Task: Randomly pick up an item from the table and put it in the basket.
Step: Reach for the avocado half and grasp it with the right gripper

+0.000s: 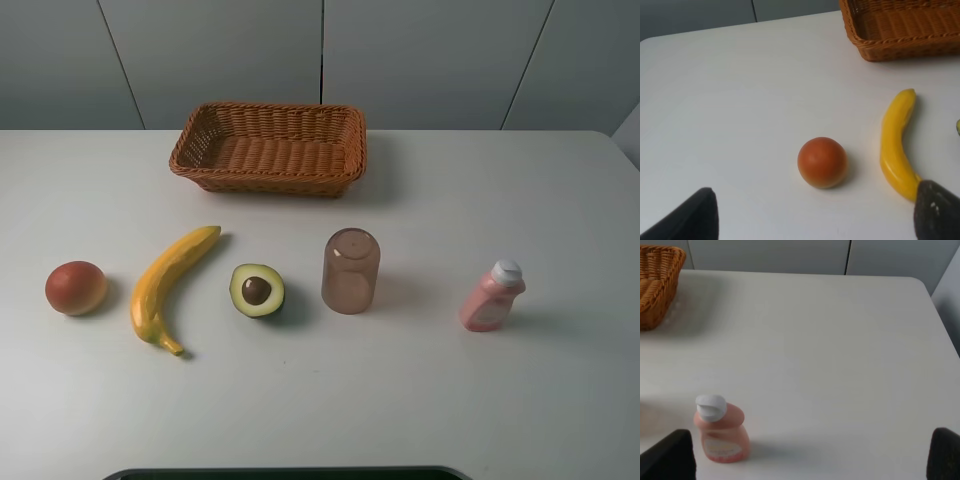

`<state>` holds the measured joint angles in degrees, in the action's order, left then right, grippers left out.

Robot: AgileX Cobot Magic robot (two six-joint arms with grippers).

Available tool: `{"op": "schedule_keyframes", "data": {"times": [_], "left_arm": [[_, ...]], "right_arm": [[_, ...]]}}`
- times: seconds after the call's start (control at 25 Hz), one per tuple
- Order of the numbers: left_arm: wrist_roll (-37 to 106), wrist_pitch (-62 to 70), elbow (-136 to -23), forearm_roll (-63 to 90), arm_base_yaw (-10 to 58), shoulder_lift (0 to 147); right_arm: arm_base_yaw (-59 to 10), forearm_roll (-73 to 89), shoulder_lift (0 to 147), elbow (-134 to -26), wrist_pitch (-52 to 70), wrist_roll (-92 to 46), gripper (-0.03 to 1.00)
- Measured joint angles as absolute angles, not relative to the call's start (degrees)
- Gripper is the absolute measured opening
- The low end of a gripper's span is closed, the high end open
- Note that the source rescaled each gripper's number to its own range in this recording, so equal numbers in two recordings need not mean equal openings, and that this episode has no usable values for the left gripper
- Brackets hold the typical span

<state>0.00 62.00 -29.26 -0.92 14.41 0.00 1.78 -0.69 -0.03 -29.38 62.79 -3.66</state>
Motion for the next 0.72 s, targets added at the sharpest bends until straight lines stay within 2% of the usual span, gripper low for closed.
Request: {"op": "schedule_keyframes", "data": {"times": [0.72], "left_arm": [[0.0, 62.0, -29.26, -0.92, 14.41, 0.0]], "right_arm": [[1.78, -0.69, -0.11, -30.08, 63.05, -3.66, 1.0]]}}
